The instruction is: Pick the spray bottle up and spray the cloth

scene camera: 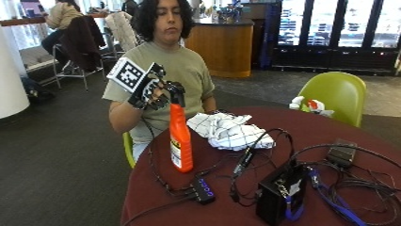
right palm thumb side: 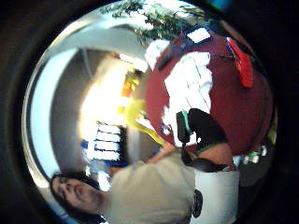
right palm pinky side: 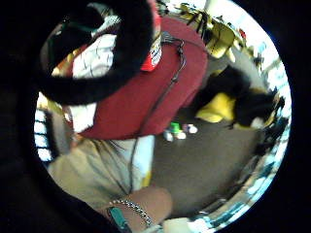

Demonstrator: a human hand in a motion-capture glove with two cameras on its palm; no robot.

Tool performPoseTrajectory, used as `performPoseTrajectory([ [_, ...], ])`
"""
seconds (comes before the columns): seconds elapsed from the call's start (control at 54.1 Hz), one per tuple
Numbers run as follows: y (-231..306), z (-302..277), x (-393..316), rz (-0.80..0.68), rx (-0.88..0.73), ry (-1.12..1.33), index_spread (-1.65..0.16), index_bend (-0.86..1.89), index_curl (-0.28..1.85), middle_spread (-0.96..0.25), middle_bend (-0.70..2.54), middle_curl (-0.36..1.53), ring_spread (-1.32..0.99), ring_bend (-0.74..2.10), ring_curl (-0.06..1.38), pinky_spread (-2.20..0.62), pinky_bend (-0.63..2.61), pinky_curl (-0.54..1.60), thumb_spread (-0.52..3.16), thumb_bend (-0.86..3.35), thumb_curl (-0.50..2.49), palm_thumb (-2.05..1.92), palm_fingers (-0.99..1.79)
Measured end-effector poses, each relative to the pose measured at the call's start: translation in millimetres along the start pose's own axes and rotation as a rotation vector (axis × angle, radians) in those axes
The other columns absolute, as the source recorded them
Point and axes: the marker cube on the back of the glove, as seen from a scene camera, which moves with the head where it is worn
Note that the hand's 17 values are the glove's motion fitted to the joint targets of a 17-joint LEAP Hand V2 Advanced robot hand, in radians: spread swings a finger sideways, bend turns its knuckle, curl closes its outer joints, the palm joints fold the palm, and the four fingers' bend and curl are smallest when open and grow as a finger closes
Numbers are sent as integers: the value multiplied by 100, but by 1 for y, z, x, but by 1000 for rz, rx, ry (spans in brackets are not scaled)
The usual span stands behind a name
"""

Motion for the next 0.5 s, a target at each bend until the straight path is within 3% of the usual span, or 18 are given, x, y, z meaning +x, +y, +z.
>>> performPoseTrajectory([
  [0.111, -23, 8, 20, 34, 249, -81, -34, 8, 20, 4, 19, 30, -2, 46, 30, 16, 40, 33, 113, 9, 34, 70, 52],
  [0.166, -27, 8, 26, 1, 298, -77, -33, 7, 19, 5, 18, 30, -2, 48, 32, 15, 44, 35, 112, 8, 35, 71, 50],
  [0.277, -40, 3, 27, 102, 431, -93, -32, 5, 16, 6, 16, 30, -2, 54, 34, 15, 55, 38, 112, 5, 37, 73, 53],
  [0.351, -60, 2, 30, 145, 591, -113, -30, 3, 14, 5, 19, 31, -5, 61, 35, 7, 64, 38, 112, 5, 39, 78, 71],
  [0.406, -73, 2, 32, 161, 660, -143, -28, 0, 11, 0, 24, 34, -9, 68, 37, -10, 75, 40, 113, 7, 41, 82, 103],
  [0.499, -86, 5, 31, 166, 684, -208, -28, 30, 21, -8, 40, 42, -14, 78, 45, -18, 77, 45, 108, 10, 46, 94, 144],
])
